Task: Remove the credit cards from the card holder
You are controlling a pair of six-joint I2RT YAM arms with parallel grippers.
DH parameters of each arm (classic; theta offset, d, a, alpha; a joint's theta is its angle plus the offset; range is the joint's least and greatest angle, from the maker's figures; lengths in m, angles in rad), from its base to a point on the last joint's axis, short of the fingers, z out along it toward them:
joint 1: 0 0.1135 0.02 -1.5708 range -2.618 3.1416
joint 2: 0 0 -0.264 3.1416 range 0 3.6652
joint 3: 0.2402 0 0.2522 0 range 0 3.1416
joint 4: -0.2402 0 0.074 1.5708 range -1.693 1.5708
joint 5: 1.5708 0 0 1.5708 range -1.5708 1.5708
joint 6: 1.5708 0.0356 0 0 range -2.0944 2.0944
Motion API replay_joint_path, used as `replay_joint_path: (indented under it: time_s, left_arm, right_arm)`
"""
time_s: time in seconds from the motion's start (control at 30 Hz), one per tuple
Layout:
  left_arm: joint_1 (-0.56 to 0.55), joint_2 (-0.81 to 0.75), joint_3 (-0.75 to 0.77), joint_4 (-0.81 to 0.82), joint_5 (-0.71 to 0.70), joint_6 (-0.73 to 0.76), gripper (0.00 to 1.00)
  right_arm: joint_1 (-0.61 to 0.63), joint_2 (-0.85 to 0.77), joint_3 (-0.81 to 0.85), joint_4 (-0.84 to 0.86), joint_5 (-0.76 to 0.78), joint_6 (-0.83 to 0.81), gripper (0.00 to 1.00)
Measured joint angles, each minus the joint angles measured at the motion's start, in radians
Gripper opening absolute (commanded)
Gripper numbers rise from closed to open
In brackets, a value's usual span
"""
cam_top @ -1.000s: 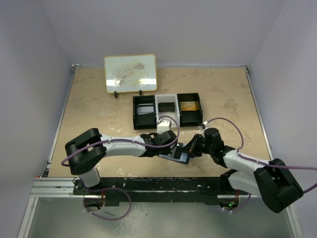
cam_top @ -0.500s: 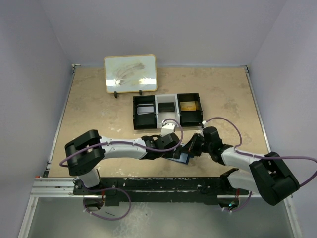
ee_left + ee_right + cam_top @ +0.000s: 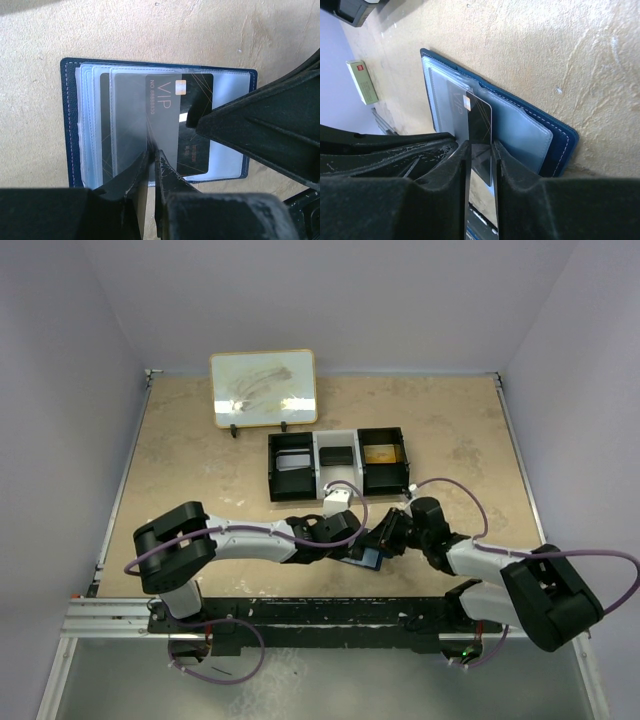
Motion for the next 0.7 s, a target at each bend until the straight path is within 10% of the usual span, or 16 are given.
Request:
replay_joint_path:
  time_s: [0.3, 0.7]
  left_arm:
    - [0.0, -0.001, -0.002, 0.001, -0.005, -0.009, 0.05]
    - [0.0, 0.0, -0.002, -0.002, -0.008, -0.017, 0.04]
  right_arm:
    - [-0.006, 0.068, -0.058, 0.202, -0.052, 0.023, 0.3]
    - [-0.007, 0.082, -0.088, 0.28, -0.061, 0.023, 0.02]
